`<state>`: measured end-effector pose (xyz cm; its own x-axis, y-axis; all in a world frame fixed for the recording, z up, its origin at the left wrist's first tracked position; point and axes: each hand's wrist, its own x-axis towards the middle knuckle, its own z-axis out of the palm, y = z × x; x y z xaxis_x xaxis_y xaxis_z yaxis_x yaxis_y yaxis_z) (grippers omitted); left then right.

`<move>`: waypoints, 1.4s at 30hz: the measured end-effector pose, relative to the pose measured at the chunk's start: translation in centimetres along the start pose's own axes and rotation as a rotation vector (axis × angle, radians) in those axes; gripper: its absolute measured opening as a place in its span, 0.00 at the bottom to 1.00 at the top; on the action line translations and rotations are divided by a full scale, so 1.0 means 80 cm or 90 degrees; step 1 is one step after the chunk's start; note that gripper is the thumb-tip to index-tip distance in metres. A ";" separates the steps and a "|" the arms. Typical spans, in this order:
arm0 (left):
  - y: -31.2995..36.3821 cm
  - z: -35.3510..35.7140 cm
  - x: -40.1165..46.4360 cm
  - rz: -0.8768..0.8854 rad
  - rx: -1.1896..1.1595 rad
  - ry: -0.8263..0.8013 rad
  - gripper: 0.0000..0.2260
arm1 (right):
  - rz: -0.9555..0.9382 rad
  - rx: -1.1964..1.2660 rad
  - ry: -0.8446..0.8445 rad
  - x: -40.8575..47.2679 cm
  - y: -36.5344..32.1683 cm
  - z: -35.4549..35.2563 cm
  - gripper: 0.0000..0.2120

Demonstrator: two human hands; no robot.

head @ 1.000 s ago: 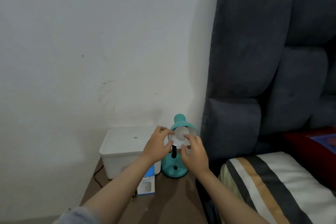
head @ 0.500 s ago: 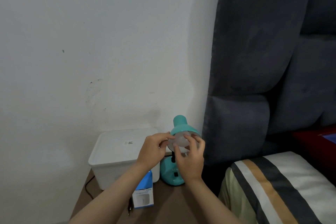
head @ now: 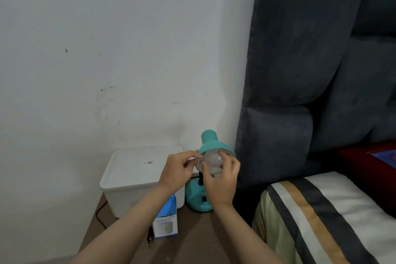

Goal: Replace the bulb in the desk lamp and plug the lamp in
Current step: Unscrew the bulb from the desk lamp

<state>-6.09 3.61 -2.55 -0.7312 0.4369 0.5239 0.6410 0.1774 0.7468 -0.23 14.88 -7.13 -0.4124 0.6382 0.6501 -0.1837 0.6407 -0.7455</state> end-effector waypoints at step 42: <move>0.002 0.004 -0.005 -0.036 0.016 0.015 0.09 | 0.073 0.090 -0.015 -0.007 -0.003 -0.005 0.24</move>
<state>-5.62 3.70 -2.77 -0.7719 0.4046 0.4904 0.6034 0.2231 0.7656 0.44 14.51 -7.24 -0.4586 0.6923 0.5572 -0.2576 0.4965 -0.8289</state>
